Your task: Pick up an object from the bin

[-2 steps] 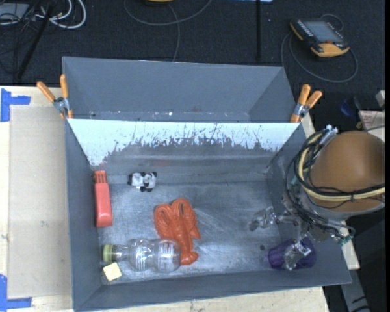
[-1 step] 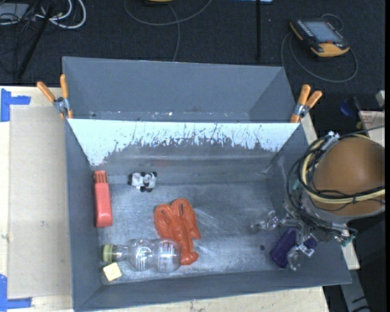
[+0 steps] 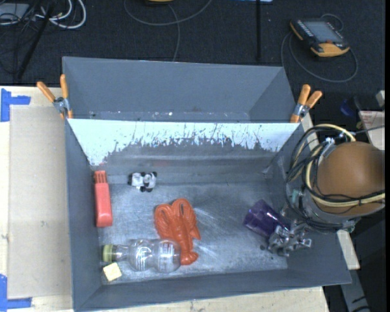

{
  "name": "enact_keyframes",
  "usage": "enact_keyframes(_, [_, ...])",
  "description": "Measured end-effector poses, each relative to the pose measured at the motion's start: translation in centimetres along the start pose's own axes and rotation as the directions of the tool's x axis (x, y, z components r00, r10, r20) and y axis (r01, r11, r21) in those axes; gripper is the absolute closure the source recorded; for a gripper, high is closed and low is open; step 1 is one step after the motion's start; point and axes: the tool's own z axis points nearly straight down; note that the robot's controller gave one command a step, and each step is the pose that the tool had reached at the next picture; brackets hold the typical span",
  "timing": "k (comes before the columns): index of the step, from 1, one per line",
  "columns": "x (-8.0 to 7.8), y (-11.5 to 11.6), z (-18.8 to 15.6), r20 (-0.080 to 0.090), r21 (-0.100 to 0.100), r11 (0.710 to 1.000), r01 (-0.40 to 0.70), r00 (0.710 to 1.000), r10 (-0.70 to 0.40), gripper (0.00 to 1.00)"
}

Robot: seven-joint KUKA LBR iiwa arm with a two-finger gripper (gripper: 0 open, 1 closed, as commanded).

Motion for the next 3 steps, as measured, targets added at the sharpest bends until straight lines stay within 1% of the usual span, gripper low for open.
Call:
enact_keyframes(1, [0.01, 0.0, 0.0, 0.0, 0.0, 1.0, -0.001, 1.0, 0.001, 1.0])
enact_keyframes(2, [0.35, 0.78, 0.09, 0.004, 0.008, 1.0, 0.008, 1.0, -0.008, 1.0])
enact_keyframes(3, [-0.61, 0.19, 0.21, -0.004, 0.0, 1.0, 0.007, 1.0, -0.007, 1.0])
